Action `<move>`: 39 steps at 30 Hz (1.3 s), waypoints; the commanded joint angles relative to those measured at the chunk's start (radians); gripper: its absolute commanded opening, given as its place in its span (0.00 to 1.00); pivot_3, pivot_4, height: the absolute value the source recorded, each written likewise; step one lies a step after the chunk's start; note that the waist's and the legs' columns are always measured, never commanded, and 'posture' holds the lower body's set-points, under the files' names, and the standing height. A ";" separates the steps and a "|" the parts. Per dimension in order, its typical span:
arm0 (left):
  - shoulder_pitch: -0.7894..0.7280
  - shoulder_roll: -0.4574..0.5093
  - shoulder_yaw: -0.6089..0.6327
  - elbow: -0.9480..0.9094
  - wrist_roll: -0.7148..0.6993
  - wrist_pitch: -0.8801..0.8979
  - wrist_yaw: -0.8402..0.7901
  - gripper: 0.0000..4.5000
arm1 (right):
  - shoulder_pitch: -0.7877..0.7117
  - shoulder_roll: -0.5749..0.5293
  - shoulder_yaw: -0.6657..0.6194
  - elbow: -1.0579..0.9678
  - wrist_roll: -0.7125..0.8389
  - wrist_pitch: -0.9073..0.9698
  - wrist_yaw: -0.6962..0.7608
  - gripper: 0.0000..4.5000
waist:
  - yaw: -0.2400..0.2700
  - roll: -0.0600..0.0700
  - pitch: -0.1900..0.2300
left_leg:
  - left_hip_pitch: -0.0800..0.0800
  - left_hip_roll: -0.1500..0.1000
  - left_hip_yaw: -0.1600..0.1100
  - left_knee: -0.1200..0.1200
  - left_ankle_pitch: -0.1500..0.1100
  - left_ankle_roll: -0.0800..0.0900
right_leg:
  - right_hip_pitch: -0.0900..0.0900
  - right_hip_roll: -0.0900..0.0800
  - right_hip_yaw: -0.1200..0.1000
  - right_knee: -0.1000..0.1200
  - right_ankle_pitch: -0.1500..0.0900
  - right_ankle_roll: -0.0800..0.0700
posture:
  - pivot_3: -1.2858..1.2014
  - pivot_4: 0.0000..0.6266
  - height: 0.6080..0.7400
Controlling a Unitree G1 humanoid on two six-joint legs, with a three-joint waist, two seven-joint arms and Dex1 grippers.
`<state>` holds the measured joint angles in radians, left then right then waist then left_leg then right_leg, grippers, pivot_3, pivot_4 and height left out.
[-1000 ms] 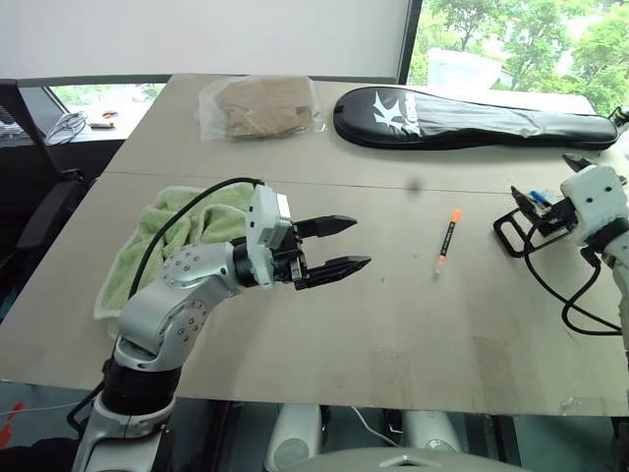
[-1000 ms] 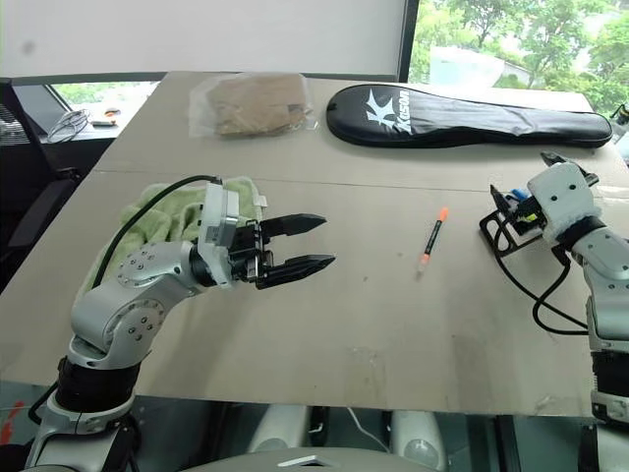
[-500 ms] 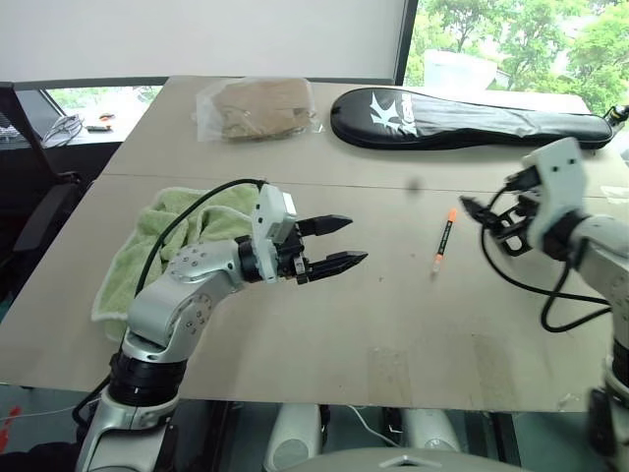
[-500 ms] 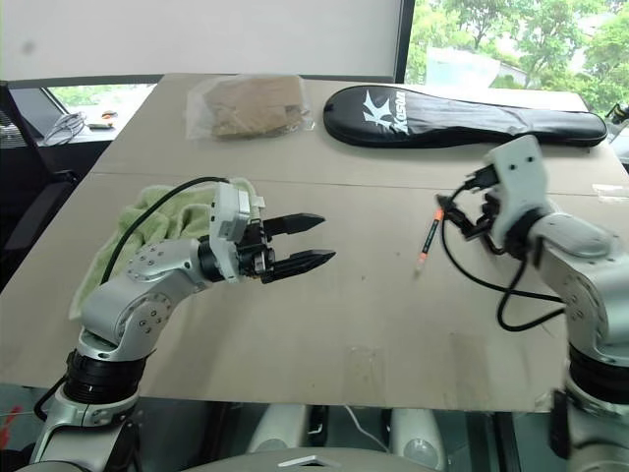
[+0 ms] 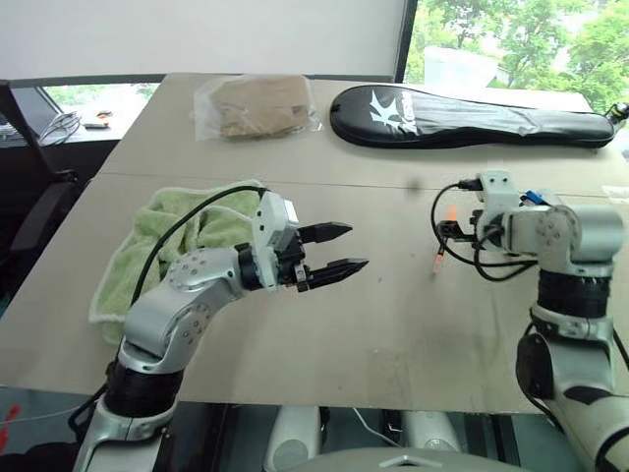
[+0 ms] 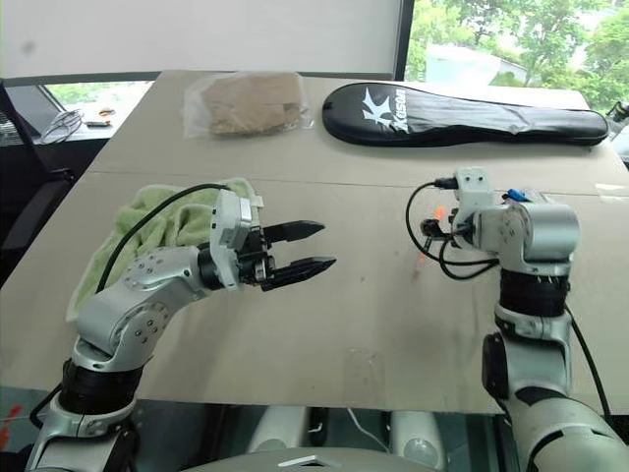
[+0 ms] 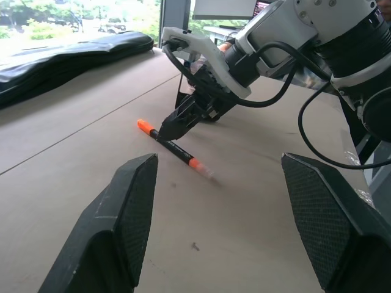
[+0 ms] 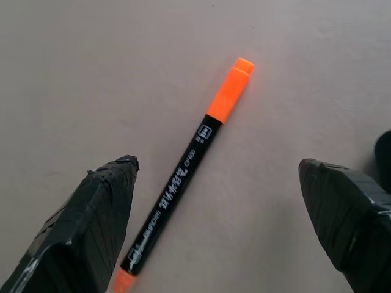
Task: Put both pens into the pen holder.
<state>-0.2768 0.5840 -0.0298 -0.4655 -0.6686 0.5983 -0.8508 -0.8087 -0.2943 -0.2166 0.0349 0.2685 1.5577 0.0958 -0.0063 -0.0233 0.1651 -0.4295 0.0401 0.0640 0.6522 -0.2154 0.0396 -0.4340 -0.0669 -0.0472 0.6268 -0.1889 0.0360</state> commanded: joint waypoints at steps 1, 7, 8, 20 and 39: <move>0.010 0.003 0.027 -0.051 -0.013 -0.002 0.021 0.75 | -0.042 0.033 -0.029 0.143 -0.032 -0.097 -0.026 0.88 | -0.003 -0.001 -0.001 | 0.000 0.000 0.000 0.000 0.000 0.000 | 0.000 0.000 0.000 0.000 0.000 0.000 | 0.52 0.24 1.00; 0.023 0.005 0.038 -0.057 -0.018 -0.003 0.035 0.75 | -0.071 0.013 0.063 0.286 -0.075 -0.196 0.002 0.32 | -0.017 -0.007 -0.005 | 0.008 0.000 -0.001 0.001 0.000 0.000 | 0.006 0.001 0.005 0.000 -0.001 -0.002 | 0.52 0.24 1.00; 0.025 0.005 0.038 -0.056 -0.016 -0.004 0.034 0.75 | -0.070 0.004 0.084 0.294 -0.081 -0.206 0.012 0.23 | -0.020 -0.007 -0.005 | 0.011 0.000 -0.001 0.001 0.000 0.000 | 0.008 0.001 0.006 0.000 -0.001 -0.001 | 0.52 0.24 1.00; 0.034 -0.021 0.042 -0.051 -0.022 -0.002 0.068 0.75 | 0.147 -0.174 -0.023 -0.295 0.129 -0.499 0.345 0.01 | -0.010 -0.002 -0.002 | 0.007 0.001 -0.002 -0.003 0.000 0.000 | 0.003 0.002 0.008 -0.001 0.001 0.002 | 0.52 0.24 1.00; -0.119 -0.015 0.008 0.044 -0.079 0.024 -0.082 0.75 | 0.344 -0.457 -0.034 -0.246 -0.010 -1.235 0.584 0.01 | 0.000 -0.002 -0.001 | 0.004 0.000 0.002 0.000 0.000 0.000 | 0.002 0.003 0.008 -0.002 -0.004 0.002 | 0.52 0.24 1.00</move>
<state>-0.3771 0.5666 -0.0194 -0.4112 -0.7484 0.6437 -0.9158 -0.4377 -0.7518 -0.2572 -0.2357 0.2779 0.4017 0.6717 -0.0060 -0.0255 0.1641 -0.4257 0.0400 0.0656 0.6525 -0.2156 0.0399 -0.4322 -0.0635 -0.0393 0.6252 -0.1925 0.0381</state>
